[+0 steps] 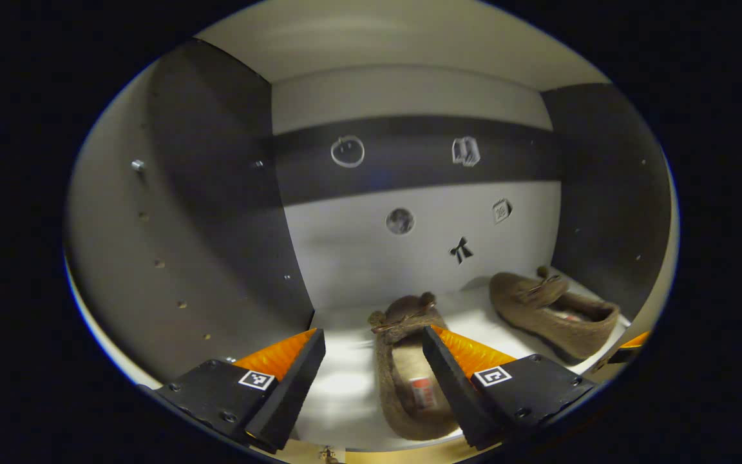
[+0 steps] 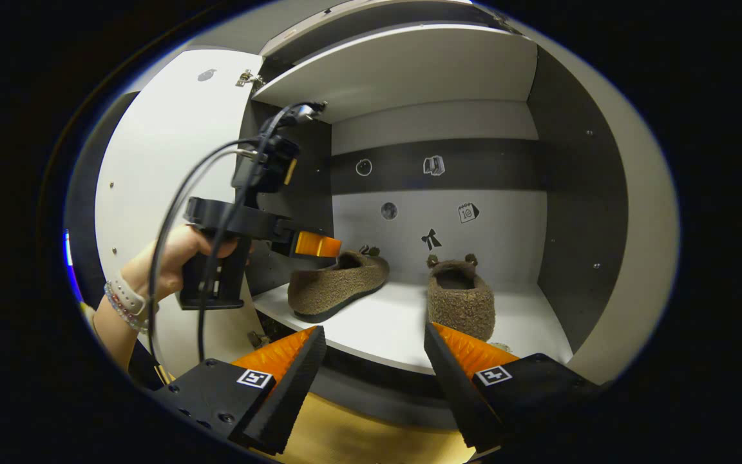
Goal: Grab one shoe with the right hand and put it into the shoe cabinet, grab the other shoe with the left hand and put it into the shoe cabinet; then close the right door with the right hand and the left door with the left hand.
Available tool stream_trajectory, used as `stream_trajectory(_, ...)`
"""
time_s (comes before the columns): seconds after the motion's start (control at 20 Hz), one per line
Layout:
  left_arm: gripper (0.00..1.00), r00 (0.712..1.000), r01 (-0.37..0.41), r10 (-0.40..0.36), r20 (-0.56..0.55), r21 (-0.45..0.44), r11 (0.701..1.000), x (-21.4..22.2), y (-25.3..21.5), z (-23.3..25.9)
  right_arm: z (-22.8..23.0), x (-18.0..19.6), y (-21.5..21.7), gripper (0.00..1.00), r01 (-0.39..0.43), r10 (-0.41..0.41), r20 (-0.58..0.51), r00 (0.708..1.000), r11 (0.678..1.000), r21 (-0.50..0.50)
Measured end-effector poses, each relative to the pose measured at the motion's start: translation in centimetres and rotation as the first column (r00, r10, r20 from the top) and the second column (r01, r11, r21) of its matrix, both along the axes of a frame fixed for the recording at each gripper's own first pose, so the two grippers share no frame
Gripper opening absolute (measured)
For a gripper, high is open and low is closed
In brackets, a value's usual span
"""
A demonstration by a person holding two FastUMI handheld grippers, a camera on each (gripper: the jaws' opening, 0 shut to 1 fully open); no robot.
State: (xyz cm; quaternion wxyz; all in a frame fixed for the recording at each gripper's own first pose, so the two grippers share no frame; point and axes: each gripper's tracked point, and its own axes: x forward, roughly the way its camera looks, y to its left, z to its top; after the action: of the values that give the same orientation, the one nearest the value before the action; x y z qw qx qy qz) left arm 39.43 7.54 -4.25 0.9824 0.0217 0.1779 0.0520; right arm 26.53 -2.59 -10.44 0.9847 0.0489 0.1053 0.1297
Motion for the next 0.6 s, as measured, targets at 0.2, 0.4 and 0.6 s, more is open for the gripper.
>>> stream_trajectory(0.2,0.96,0.99,0.077,-0.072,0.125,-0.036,0.996,-7.2,-3.1,5.2,2.0,-3.3,0.3,0.98,0.039,-0.038,0.035,0.999,0.999,-0.032)
stream_trajectory(0.4,1.0,0.967,0.158,-0.141,0.211,-0.066,0.985,-16.4,-5.4,8.6,5.8,-8.6,1.0,0.98,0.091,-0.088,0.11,0.99,0.996,-0.023)
stream_trajectory(0.6,0.96,0.951,0.208,-0.2,0.238,-0.009,0.978,-25.4,-6.1,9.6,10.0,-15.6,2.2,0.98,0.125,-0.111,0.194,0.975,0.99,-0.063)
